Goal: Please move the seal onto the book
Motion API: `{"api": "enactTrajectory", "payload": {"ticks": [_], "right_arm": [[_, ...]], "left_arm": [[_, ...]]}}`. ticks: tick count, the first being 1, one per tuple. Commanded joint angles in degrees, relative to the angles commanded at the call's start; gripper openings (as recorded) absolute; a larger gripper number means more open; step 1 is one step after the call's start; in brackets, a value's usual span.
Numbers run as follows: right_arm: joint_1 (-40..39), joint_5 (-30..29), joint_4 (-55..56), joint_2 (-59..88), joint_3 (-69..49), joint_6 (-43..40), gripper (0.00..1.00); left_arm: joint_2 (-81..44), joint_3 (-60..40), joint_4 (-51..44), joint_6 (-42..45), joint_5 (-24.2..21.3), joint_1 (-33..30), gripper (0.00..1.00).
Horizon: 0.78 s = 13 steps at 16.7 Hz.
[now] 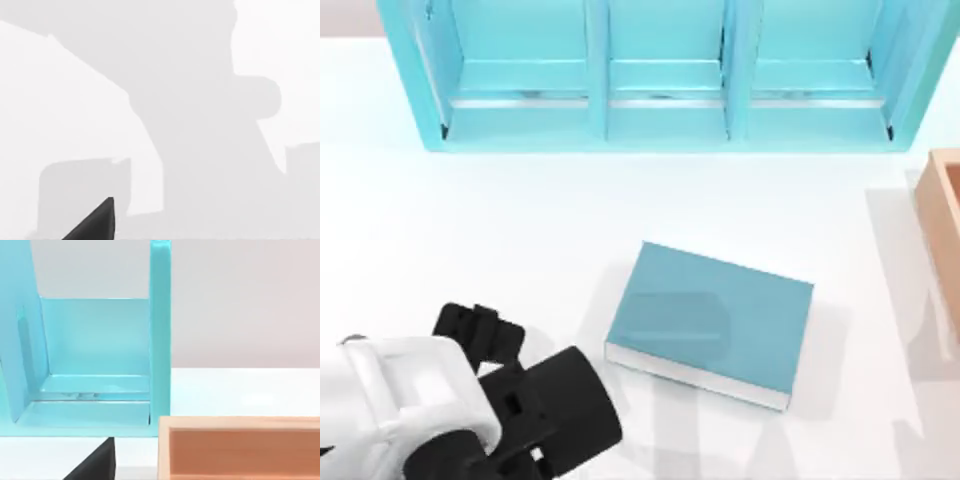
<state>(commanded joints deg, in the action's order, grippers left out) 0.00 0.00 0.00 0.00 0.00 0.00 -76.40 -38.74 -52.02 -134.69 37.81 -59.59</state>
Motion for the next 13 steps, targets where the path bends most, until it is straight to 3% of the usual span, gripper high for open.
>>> {"api": "enactTrajectory", "payload": {"ticks": [6,10,13], "right_arm": [[0.0,0.0,0.0,0.0,0.0,0.0,1.00],[0.0,0.0,0.0,0.0,0.0,0.0,1.00],[0.0,0.0,0.0,0.0,0.0,0.0,1.00]], "left_arm": [[30.8,17.2,17.0,56.9,-19.0,17.5,1.00],[48.8,25.8,28.8,90.6,-27.1,30.1,1.00],[59.7,31.3,37.3,109.8,-31.5,40.1,1.00]]}}
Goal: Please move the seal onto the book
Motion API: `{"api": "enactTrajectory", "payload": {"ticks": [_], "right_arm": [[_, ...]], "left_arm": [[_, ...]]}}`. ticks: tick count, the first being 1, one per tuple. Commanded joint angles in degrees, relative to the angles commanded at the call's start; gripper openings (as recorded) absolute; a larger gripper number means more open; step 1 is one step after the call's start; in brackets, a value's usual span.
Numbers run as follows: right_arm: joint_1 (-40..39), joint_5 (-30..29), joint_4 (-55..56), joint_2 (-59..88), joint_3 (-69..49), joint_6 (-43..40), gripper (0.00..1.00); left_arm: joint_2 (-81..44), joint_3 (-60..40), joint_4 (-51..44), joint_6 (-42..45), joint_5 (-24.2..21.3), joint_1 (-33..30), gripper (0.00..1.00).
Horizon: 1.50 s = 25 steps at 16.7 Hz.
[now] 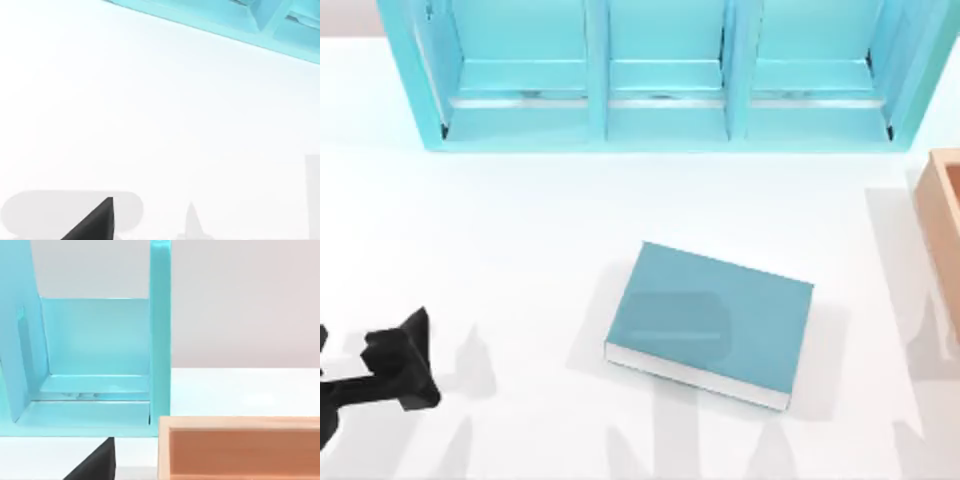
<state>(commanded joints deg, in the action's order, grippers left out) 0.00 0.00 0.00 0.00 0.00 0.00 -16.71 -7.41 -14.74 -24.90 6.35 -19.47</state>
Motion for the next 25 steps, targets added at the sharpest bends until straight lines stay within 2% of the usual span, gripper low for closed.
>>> {"api": "enactTrajectory", "payload": {"ticks": [4,8,17,21,25], "right_arm": [[0.0,0.0,0.0,0.0,0.0,0.0,1.00],[0.0,0.0,0.0,0.0,0.0,0.0,1.00],[0.5,-0.1,-1.6,1.8,-1.7,-0.3,1.00],[2.7,-0.4,-10.4,12.6,-12.3,-2.2,1.00],[5.9,-0.4,-24.0,32.9,-29.2,-5.1,1.00]], "left_arm": [[10.5,5.0,9.6,17.1,-4.2,12.0,1.00],[16.2,7.2,14.4,24.4,-6.2,18.9,1.00],[16.7,7.4,14.7,24.9,-6.4,19.5,1.00],[16.7,7.4,14.7,24.9,-6.4,19.5,1.00],[16.7,7.4,14.7,24.9,-6.4,19.5,1.00]]}}
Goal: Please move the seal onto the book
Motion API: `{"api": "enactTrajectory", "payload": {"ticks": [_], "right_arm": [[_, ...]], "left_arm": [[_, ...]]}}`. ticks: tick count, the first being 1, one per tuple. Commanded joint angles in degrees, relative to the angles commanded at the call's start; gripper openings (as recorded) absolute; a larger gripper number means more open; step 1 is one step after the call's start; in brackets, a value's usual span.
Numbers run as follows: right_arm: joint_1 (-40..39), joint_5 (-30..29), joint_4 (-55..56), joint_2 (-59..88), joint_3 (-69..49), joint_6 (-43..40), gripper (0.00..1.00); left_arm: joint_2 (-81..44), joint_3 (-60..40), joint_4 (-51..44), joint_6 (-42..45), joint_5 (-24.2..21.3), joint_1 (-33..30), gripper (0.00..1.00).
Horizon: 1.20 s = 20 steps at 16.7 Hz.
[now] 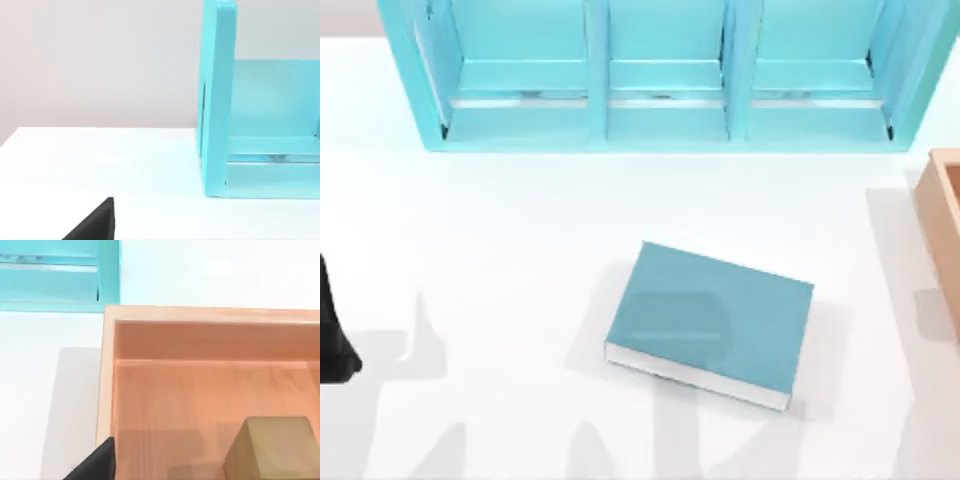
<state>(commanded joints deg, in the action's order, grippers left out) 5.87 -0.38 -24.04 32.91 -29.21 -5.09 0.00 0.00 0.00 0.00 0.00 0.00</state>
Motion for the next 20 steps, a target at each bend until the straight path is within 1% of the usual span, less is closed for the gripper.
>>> {"api": "enactTrajectory", "payload": {"ticks": [6,11,14,16,20], "right_arm": [[5.0,0.3,-23.5,36.0,-27.0,-4.8,1.00],[8.5,0.4,-39.2,58.4,-46.3,-8.4,1.00],[9.9,0.3,-45.3,67.7,-54.7,-9.9,1.00],[10.5,0.3,-47.8,71.2,-58.1,-10.5,1.00],[10.7,0.3,-48.7,72.6,-59.5,-10.7,1.00]], "left_arm": [[0.0,0.0,0.0,0.0,0.0,0.0,1.00],[0.0,0.0,0.0,0.0,0.0,0.0,1.00],[0.0,0.0,0.0,0.0,0.0,0.0,1.00],[0.0,0.0,0.0,0.0,0.0,0.0,1.00],[0.0,0.0,0.0,0.0,0.0,0.0,1.00]]}}
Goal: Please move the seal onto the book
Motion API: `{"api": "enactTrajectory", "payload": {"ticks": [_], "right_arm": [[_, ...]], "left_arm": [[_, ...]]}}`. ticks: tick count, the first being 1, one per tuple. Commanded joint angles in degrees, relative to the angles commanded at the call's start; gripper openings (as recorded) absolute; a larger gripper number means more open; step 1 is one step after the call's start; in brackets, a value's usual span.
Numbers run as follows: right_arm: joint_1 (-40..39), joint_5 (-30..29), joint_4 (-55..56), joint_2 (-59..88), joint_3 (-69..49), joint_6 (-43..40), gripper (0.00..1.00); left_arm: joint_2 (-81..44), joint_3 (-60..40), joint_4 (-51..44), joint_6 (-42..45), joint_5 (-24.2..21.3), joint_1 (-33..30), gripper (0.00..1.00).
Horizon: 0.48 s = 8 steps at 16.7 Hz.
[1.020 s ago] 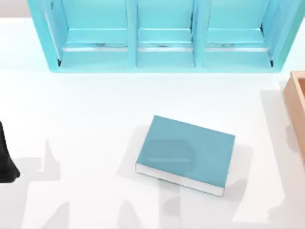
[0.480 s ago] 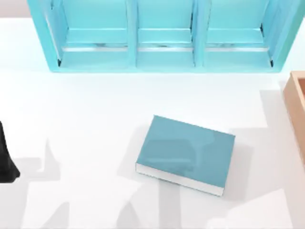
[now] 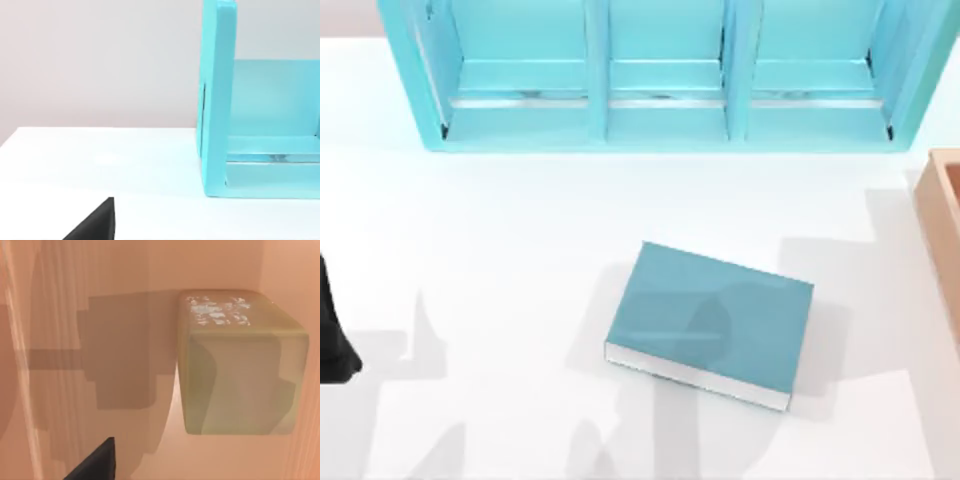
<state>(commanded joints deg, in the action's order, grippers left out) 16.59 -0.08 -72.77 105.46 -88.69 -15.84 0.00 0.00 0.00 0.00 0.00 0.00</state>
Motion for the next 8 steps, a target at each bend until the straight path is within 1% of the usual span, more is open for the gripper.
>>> {"api": "enactTrajectory", "payload": {"ticks": [4,8], "right_arm": [[-0.2,0.0,1.1,0.1,1.0,0.1,1.00],[-0.2,0.0,9.6,2.2,7.3,0.2,1.00]], "left_arm": [[0.0,0.0,0.0,0.0,0.0,0.0,1.00],[0.0,0.0,0.0,0.0,0.0,0.0,1.00]]}}
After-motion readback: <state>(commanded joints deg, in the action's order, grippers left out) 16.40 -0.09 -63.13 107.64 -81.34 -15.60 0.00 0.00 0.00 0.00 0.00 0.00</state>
